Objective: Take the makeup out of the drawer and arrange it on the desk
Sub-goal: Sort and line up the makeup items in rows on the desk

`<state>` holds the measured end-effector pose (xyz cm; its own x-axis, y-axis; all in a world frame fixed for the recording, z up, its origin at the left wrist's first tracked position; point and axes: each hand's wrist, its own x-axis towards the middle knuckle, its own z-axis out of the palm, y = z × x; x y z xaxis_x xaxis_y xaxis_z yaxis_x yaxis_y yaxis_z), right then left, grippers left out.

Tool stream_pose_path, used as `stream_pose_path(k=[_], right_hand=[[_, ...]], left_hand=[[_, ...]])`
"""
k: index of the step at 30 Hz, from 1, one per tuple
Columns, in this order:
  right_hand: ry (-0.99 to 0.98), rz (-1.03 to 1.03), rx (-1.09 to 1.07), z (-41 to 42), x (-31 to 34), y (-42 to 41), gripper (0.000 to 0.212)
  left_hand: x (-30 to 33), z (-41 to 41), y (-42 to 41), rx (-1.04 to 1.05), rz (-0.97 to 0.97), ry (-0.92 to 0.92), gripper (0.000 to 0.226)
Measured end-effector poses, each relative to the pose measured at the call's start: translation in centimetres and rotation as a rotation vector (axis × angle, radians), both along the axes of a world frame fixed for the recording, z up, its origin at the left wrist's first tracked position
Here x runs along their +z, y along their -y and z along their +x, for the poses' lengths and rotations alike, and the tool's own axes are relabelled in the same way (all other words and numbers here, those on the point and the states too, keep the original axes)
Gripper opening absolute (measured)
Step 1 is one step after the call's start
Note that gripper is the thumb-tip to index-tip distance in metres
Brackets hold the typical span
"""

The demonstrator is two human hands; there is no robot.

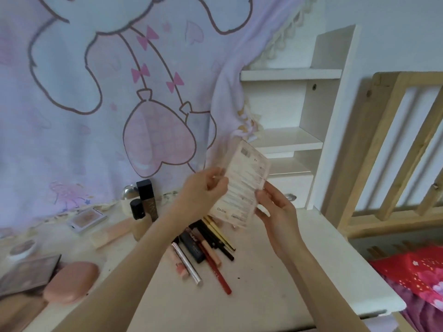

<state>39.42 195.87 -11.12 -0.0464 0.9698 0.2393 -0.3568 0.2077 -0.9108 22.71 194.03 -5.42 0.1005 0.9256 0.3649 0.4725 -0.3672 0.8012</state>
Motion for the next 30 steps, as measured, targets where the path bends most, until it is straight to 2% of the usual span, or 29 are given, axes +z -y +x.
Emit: stream_pose_path(k=[2,6,11,13,14,16,19,21,22,24,26,28,30], right_hand=[[0.038,0.005,0.005,-1.8,1.7,-0.1,0.023],[0.052,0.055,0.046,-5.1,5.6,-0.7,0.02],[0.158,0.242,-0.129,-8.6,10.1,-1.2,0.016],[0.28,0.374,-0.224,-9.7,11.5,-1.3,0.017],[0.355,0.451,-0.269,-10.1,12.0,-1.3,0.019],[0.511,0.611,-0.344,-10.9,12.9,-1.3,0.02],[0.692,0.801,-0.411,-11.8,13.7,-1.1,0.021],[0.719,0.86,-0.441,-12.1,14.2,-0.9,0.021],[0.694,0.871,-0.438,-12.2,14.3,-0.8,0.022],[0.618,0.856,-0.407,-12.4,14.4,-0.8,0.024],[0.54,0.741,-0.39,-12.4,14.1,-1.1,0.041],[0.374,0.454,-0.295,-12.3,13.4,-1.4,0.074],[0.109,0.171,-0.04,-12.4,12.6,-1.8,0.089]], left_hand=[[1.0,-2.3,-0.2,0.022,-0.021,0.193,0.019],[2.8,-6.6,-0.5,-0.038,-0.023,0.395,0.021],[5.8,-10.7,-1.2,0.138,0.137,0.435,0.026],[7.2,-11.8,-1.1,0.174,0.209,0.44,0.041],[7.9,-12.2,-0.9,0.206,0.27,0.403,0.05],[9.1,-12.7,-0.6,0.305,0.409,0.2,0.059],[10.4,-12.9,0.2,0.373,0.609,-0.132,0.039],[10.7,-12.8,0.7,0.341,0.62,-0.13,0.019],[10.6,-12.7,0.9,0.326,0.613,-0.092,0.019],[10.2,-12.6,1.3,0.318,0.615,-0.016,0.033],[9.6,-12.7,1.3,0.315,0.592,0.071,0.038],[8.9,-12.8,1.2,0.315,0.565,0.159,0.038],[8.4,-12.9,0.9,0.261,0.547,0.239,0.037]])
